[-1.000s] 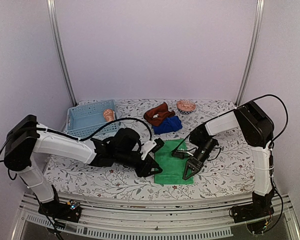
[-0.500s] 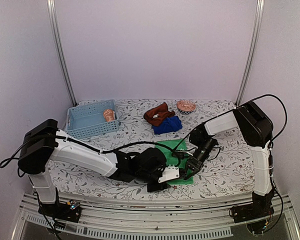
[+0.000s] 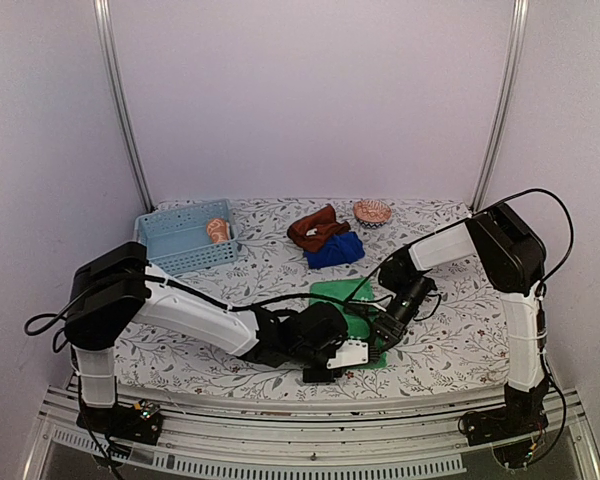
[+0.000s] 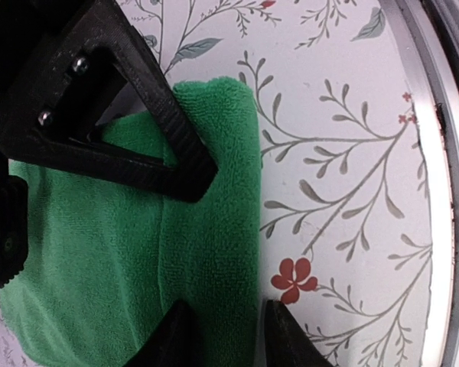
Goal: Roll the towels
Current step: Roll the towel at the center of the board.
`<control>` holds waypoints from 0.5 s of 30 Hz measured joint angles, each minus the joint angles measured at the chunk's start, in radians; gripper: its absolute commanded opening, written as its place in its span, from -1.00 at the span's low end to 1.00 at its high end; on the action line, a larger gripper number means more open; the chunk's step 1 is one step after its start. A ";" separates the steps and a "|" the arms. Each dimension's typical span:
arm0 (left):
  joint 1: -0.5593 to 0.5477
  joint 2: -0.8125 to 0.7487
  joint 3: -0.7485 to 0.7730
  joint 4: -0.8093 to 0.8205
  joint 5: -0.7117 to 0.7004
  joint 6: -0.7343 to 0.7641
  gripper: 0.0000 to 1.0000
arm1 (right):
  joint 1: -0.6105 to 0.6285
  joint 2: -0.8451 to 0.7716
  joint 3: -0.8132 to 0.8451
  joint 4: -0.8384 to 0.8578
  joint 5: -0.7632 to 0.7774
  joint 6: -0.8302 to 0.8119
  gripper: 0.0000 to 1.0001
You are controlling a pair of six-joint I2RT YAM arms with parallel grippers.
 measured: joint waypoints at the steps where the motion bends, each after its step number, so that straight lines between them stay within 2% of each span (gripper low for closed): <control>1: 0.000 0.001 0.002 0.000 -0.006 0.006 -0.33 | 0.000 0.000 0.000 0.000 0.000 0.000 -0.93; 7: 0.000 0.022 0.018 0.003 -0.045 0.027 -0.66 | 0.000 0.000 0.000 -0.003 -0.001 -0.004 -0.86; 11: 0.000 0.027 0.028 0.001 -0.051 0.030 -0.90 | -0.002 -0.004 0.001 -0.011 -0.005 -0.023 -0.67; 13: 0.000 0.027 0.031 -0.002 -0.047 0.024 -0.97 | -0.005 -0.018 0.001 -0.018 0.001 -0.039 -0.51; 15: 0.000 0.027 0.037 -0.009 -0.035 0.008 -1.00 | -0.013 -0.047 0.000 -0.022 0.018 -0.055 -0.48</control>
